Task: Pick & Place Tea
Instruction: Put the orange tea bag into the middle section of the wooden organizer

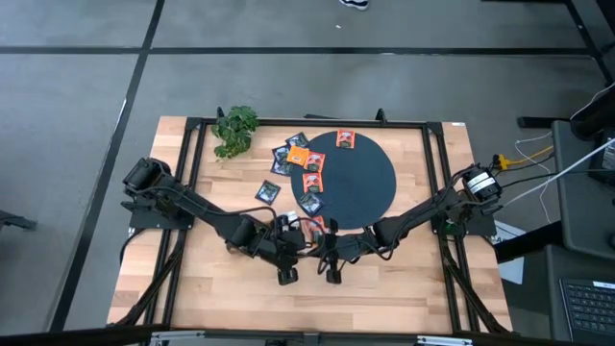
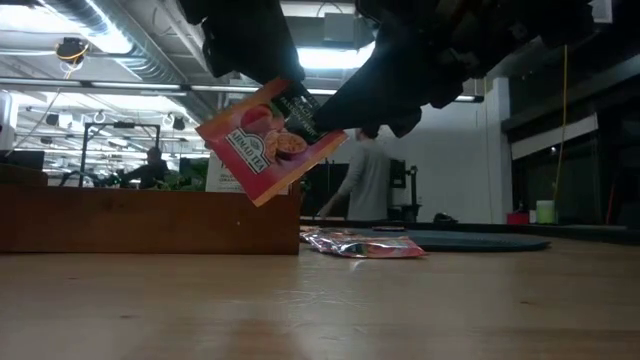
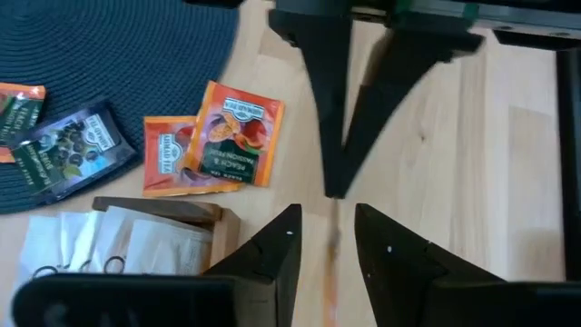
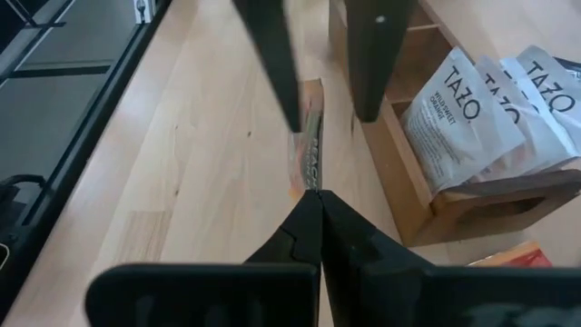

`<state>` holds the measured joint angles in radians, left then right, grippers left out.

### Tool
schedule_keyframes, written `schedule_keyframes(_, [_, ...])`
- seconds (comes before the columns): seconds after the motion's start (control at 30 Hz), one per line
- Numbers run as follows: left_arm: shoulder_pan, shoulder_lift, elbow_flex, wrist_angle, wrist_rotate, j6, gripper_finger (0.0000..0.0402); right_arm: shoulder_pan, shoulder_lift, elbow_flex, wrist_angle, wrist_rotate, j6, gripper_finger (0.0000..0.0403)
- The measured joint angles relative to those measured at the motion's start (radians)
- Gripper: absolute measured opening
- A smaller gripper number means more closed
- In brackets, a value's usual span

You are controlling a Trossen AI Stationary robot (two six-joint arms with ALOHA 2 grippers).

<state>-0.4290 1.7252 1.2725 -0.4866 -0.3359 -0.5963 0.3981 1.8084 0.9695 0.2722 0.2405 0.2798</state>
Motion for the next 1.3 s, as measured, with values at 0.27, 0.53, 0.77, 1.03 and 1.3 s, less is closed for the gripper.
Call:
schedule_keyframes(0.27, [0.0, 0.0, 0.0, 0.0, 0.022, 0.0, 0.0037, 0.0, 0.0, 0.0, 0.001, 0.001, -0.003, 0.0002])
schedule_keyframes(0.53, [0.0, 0.0, 0.0, -0.002, 0.023, -0.001, 0.0003, 0.0, 0.0, 0.0, 0.016, 0.001, -0.02, 0.0002])
schedule_keyframes(0.77, [-0.001, 0.0, 0.0, -0.004, 0.032, -0.002, 0.0002, 0.0, 0.0, -0.001, 0.017, 0.001, -0.003, 0.0018])
schedule_keyframes(1.03, [-0.02, 0.0, 0.0, -0.053, 0.016, -0.011, 0.0002, 0.0, -0.002, -0.001, -0.016, -0.006, 0.058, 0.0067])
schedule_keyframes(1.3, [-0.065, -0.082, -0.009, -0.141, -0.115, -0.041, 0.0001, 0.032, -0.097, -0.001, -0.142, -0.021, 0.082, 0.0079])
